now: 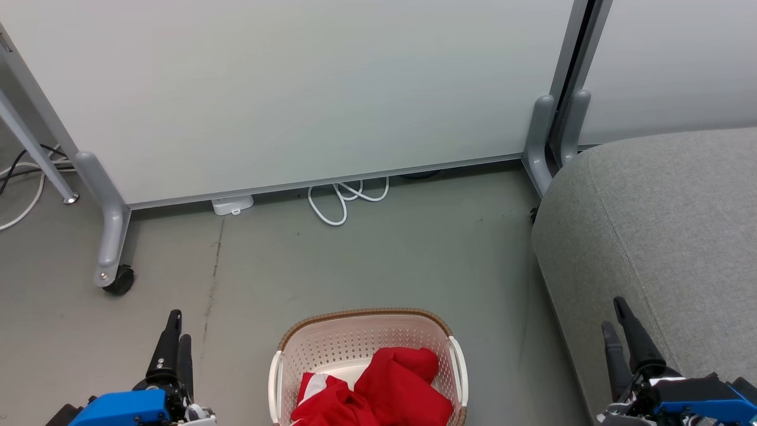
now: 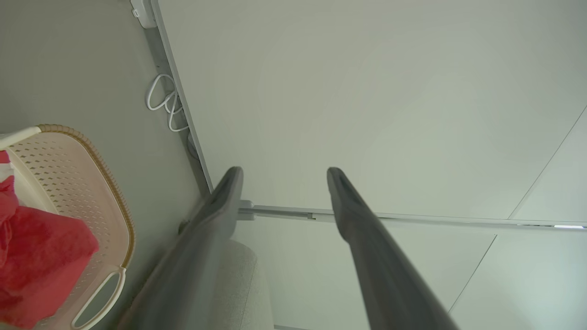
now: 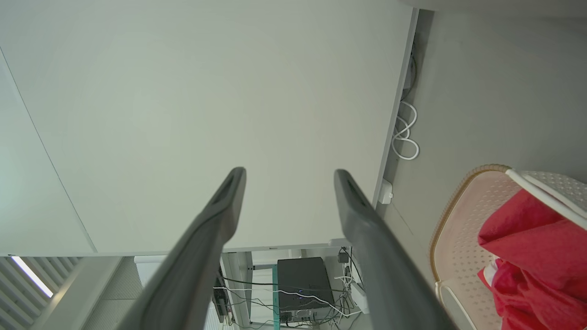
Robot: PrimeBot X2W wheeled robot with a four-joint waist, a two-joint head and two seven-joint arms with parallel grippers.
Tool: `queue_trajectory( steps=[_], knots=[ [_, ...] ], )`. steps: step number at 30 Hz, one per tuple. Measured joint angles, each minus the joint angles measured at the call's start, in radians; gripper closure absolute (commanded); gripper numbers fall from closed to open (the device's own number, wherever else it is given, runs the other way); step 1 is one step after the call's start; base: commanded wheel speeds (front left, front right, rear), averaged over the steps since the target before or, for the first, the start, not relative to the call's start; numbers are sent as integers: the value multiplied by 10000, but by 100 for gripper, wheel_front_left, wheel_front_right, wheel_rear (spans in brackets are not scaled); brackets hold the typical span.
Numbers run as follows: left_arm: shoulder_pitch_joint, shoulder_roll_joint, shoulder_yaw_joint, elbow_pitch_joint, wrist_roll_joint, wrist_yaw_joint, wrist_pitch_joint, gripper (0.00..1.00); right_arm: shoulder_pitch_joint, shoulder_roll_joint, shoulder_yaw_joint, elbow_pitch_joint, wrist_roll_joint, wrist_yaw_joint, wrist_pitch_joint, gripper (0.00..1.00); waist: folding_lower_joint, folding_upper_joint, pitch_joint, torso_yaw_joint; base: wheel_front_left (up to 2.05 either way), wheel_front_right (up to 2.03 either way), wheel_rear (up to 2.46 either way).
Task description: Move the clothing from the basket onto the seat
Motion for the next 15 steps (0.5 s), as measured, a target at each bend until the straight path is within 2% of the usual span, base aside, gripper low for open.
queue_trajectory(
  steps=[9,15],
  knots=[
    [-14,6,-157,-144,1189,115,-410,0,-8,0,224,-102,-803,2,-410,0,0,0,6,3,0,0,0],
    [-15,13,-341,-322,2454,247,-644,0,-66,-2,274,-63,-1906,2,-663,0,0,0,10,7,0,0,0]
  ],
)
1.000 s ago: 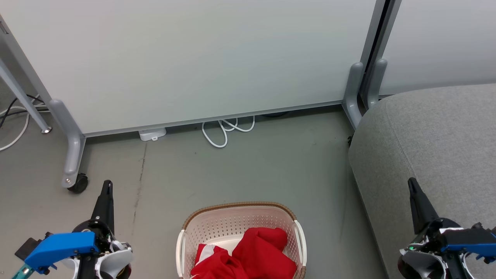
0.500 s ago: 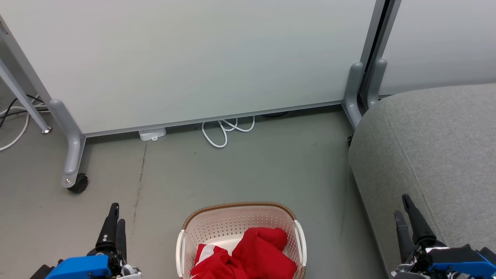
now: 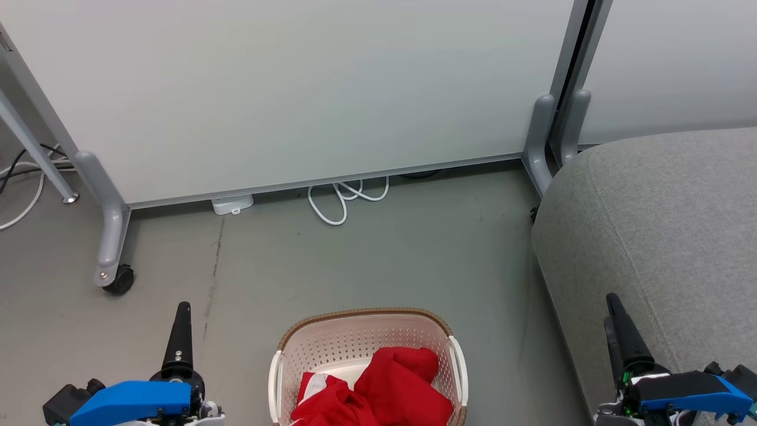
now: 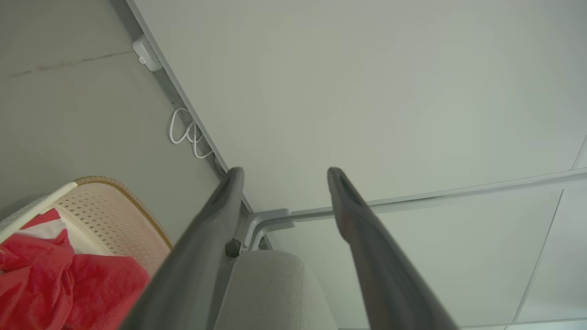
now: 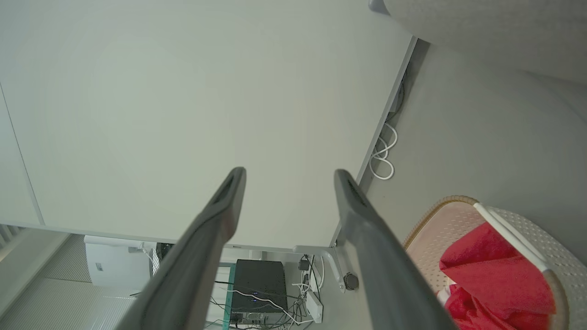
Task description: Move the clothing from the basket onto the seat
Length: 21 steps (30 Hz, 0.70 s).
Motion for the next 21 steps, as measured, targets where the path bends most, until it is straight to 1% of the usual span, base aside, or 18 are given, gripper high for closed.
queue_trajectory(
  steps=[12,14,21],
  knots=[
    [0,13,-313,-236,2589,100,-491,0,-77,-2,140,8,-2474,0,-460,0,0,0,31,9,0,0,0],
    [0,19,-353,-276,2987,163,-548,0,-87,-4,165,8,-2828,0,-535,0,0,0,38,12,0,0,0],
    [-1,46,-489,-328,4462,169,-782,0,-132,-8,245,-2,-3923,0,-761,0,0,0,62,26,0,0,0]
  ],
)
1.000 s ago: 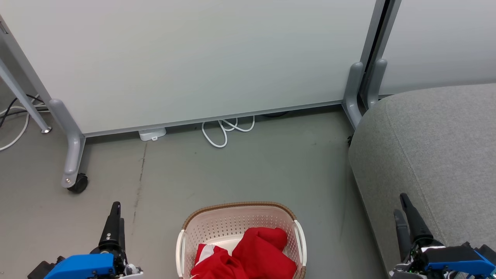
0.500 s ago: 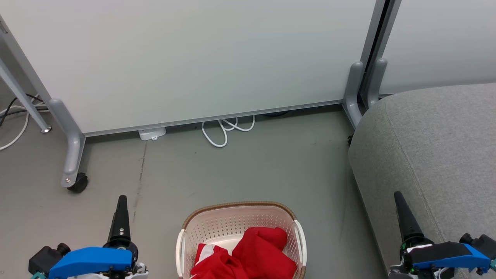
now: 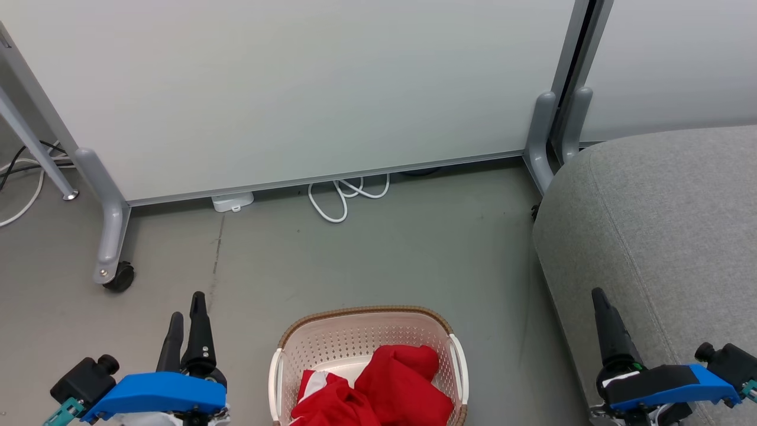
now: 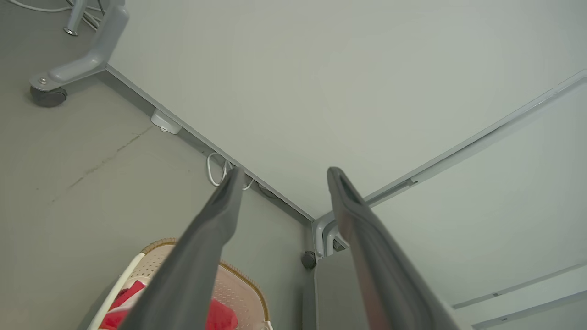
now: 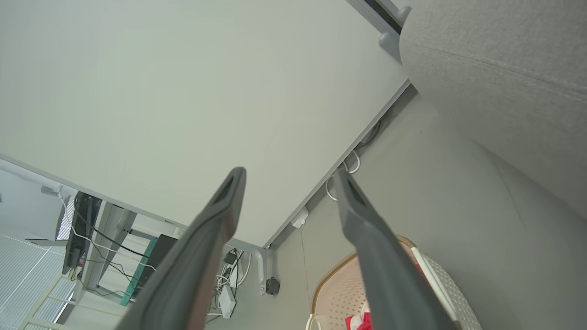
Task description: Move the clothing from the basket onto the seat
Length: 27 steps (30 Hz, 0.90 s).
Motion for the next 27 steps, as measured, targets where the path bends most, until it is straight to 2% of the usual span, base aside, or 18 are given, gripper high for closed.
queue_trajectory(
  steps=[13,27],
  knots=[
    [-6,46,-190,-13,2036,0,-422,0,-112,-8,134,67,-1570,2,-430,0,0,0,40,25,0,0,0],
    [-56,67,-334,27,3639,-8,-792,0,-174,-19,313,169,-2909,2,-796,0,0,0,64,44,0,0,0]
  ],
)
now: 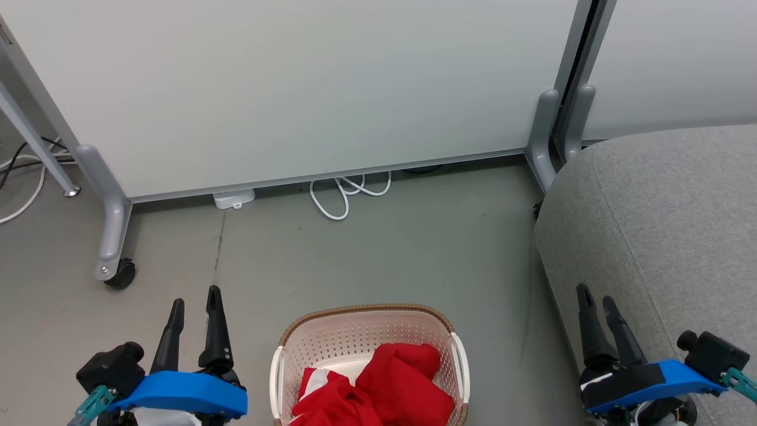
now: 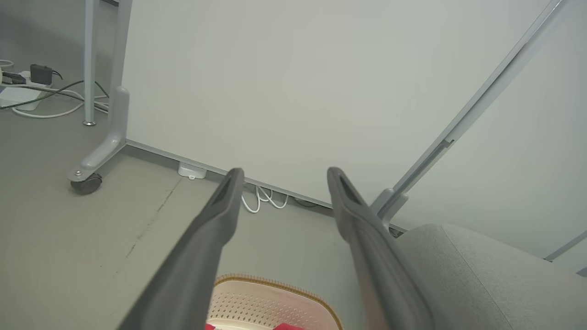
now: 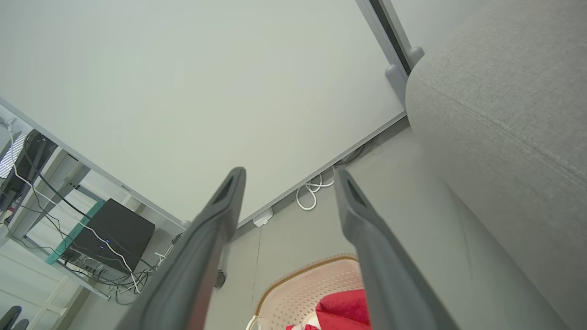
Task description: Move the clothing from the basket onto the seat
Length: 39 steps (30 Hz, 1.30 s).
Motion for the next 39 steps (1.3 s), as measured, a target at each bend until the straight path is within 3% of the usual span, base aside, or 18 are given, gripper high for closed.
queue_trajectory(
  steps=[39],
  knots=[
    [-108,10,-332,512,2729,-100,-872,0,-178,-35,190,259,-3145,4,-834,0,0,0,-101,44,0,0,0]
  ],
)
